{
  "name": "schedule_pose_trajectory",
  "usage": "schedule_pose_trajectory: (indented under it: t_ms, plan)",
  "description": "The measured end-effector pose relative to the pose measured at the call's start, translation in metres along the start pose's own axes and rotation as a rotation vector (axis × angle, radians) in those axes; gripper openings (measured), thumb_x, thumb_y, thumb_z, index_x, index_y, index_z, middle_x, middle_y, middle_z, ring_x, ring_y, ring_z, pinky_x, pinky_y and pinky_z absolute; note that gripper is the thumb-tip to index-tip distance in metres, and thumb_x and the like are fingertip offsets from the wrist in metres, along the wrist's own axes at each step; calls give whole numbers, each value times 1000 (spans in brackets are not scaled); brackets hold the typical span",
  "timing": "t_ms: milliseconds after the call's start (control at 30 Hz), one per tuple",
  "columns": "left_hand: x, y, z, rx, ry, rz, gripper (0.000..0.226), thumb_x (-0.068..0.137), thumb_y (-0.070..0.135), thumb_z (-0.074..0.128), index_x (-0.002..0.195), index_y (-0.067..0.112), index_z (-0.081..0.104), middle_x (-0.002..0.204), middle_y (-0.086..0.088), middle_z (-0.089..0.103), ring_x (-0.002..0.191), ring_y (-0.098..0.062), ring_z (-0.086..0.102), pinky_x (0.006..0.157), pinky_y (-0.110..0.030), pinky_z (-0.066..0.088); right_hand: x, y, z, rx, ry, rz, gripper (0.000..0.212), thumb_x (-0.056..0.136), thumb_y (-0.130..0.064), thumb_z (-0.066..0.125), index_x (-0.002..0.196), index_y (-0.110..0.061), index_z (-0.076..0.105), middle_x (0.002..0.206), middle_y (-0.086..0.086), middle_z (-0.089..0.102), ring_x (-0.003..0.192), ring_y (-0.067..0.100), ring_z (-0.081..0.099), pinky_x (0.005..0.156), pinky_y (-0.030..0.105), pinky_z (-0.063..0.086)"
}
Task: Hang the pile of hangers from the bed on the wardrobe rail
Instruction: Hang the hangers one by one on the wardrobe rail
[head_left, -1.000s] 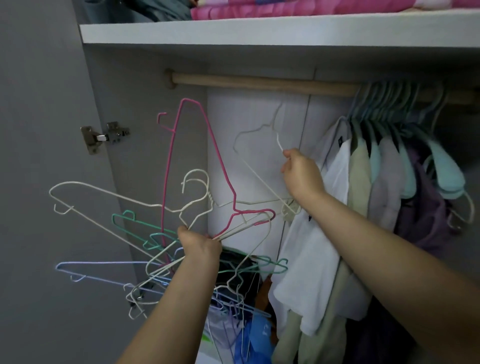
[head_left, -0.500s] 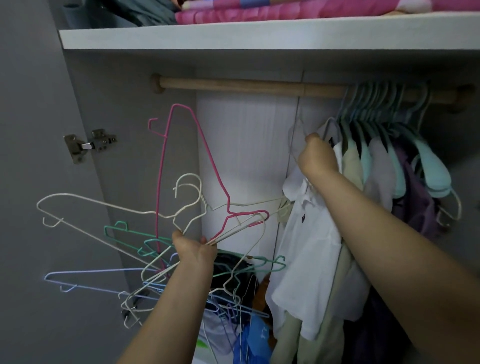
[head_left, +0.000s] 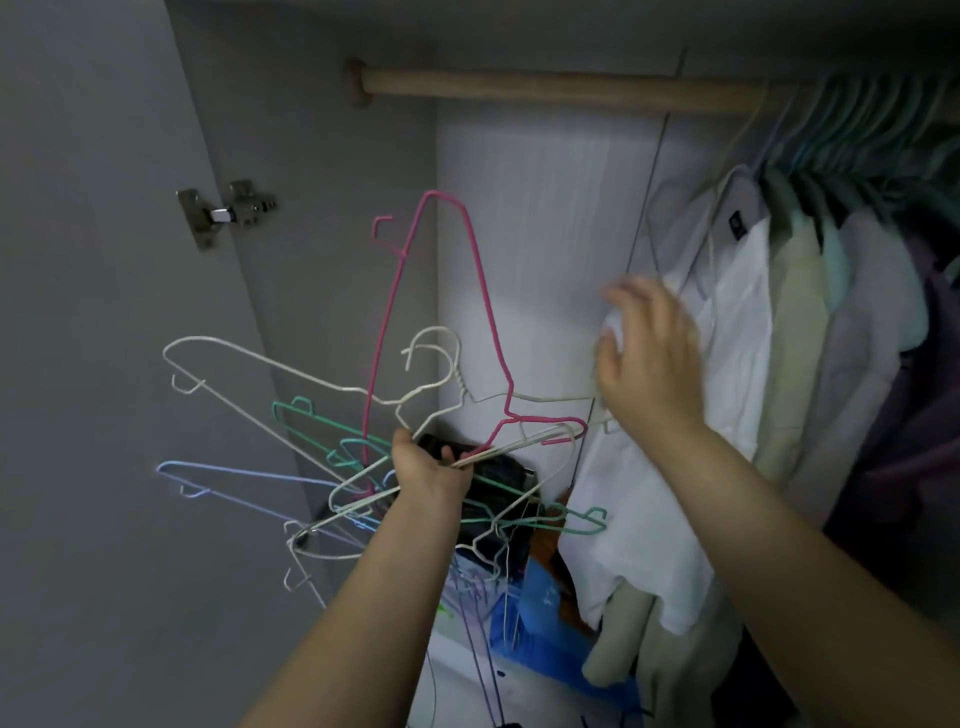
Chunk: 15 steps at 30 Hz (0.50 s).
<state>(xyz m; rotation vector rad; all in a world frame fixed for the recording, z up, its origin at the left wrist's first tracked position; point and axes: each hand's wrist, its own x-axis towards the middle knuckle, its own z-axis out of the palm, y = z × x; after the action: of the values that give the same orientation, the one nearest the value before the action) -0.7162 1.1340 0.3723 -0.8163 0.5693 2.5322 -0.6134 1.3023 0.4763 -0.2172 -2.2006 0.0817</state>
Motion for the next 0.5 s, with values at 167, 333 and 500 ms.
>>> schedule_pose_trajectory:
  t_ms: [167, 333, 500]
  plan:
    - [8, -3, -30, 59, 28, -8, 35, 90, 50, 48, 109, 22, 58, 118, 0, 50, 79, -14, 46, 77, -30, 44, -10, -19, 17, 278, -1037, 114, 50, 101, -45, 30, 125, -10, 56, 124, 8, 61, 108, 24, 58, 96, 34, 42]
    - [12, -6, -82, 114, 13, -79, 26, 90, 42, 46, 82, 19, 57, 100, -3, 52, 75, -15, 44, 85, -34, 43, -39, 0, 48, 320, -1649, 262, 48, 96, -57, 34, 117, -22, 59, 113, 0, 69, 101, 20, 67, 91, 34, 45]
    - [11, -15, -144, 83, -92, -186, 24, 83, 23, 48, 67, 11, 60, 66, -7, 61, 60, -22, 59, 66, -30, 51, -90, 14, 77, 534, -1833, 525, 53, 95, -56, 39, 128, -18, 53, 106, 10, 70, 88, 23, 67, 79, 38, 55]
